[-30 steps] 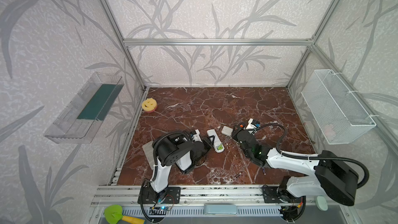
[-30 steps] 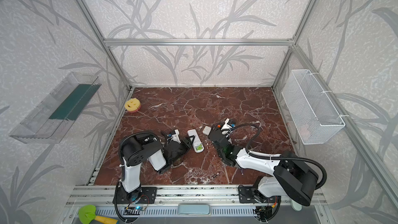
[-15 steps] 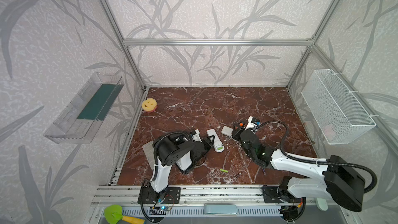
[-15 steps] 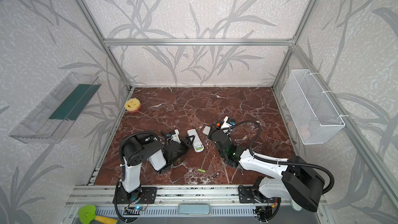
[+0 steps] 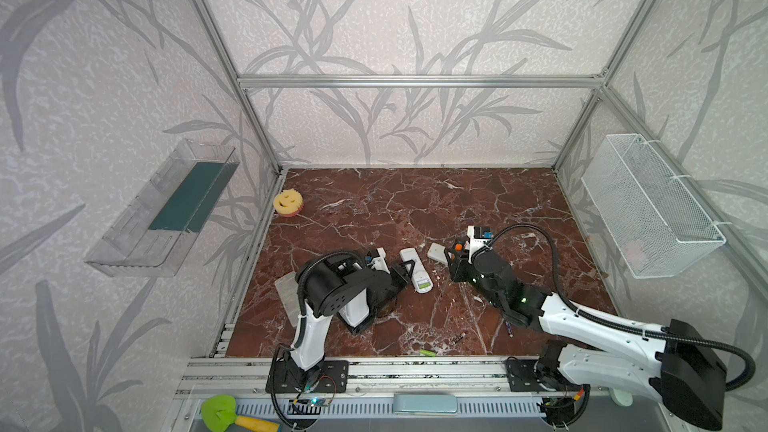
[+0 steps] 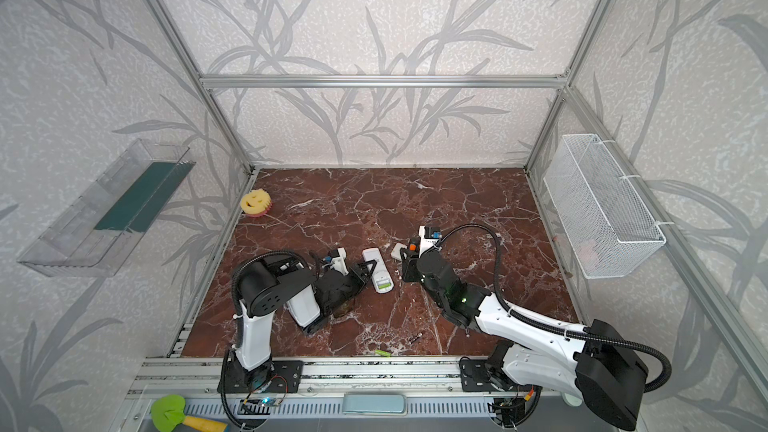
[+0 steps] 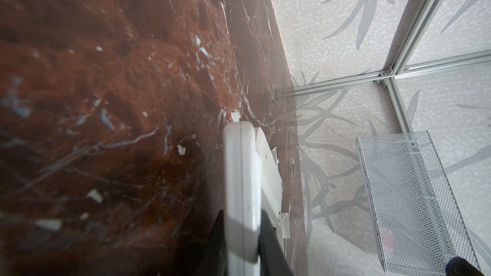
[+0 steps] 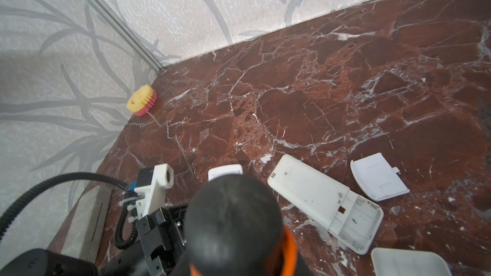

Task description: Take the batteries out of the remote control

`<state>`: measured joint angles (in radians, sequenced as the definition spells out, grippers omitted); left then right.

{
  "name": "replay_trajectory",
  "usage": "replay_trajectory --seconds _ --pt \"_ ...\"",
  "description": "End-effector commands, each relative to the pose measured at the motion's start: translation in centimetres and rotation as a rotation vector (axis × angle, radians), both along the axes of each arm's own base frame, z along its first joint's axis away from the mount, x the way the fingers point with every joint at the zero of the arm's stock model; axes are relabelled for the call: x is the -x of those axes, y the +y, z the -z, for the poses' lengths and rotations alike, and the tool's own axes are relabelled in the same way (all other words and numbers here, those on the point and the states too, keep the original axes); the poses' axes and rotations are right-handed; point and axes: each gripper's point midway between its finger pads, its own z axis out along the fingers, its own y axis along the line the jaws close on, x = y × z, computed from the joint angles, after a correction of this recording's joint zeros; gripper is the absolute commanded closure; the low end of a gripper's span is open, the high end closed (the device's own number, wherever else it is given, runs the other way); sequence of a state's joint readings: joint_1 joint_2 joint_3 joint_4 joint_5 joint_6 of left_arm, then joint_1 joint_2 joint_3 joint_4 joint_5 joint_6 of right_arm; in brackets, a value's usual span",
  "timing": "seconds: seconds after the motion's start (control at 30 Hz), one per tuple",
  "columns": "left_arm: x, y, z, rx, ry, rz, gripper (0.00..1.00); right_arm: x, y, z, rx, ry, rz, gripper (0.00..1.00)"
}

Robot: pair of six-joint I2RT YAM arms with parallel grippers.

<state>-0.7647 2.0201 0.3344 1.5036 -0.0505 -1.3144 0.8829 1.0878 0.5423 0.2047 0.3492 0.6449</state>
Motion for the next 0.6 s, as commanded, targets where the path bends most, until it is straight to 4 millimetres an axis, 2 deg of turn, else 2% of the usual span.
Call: replay_trajectory --seconds 0.0,0.13,0.33,0.57 --pt "0.9 0.8 4.5 -0.127 0.094 0.03 0.95 -0.1 0.6 -2.1 0.033 -0.043 -0.045 1.0" --pt "1.0 0.7 4.7 -0.132 0.099 0.051 0.91 -0.2 0.7 -2.3 0.069 -0.048 -0.063 1.0" --pt "1.2 1.0 4.8 -0.145 0.099 0.066 0.79 -0.3 1.3 -2.4 0.091 -0.051 -0.09 1.0" --pt "1.6 2.2 5.1 -0.177 0.114 0.071 0.63 -1.0 3.6 -2.5 0.136 -0.055 -0.167 1.0"
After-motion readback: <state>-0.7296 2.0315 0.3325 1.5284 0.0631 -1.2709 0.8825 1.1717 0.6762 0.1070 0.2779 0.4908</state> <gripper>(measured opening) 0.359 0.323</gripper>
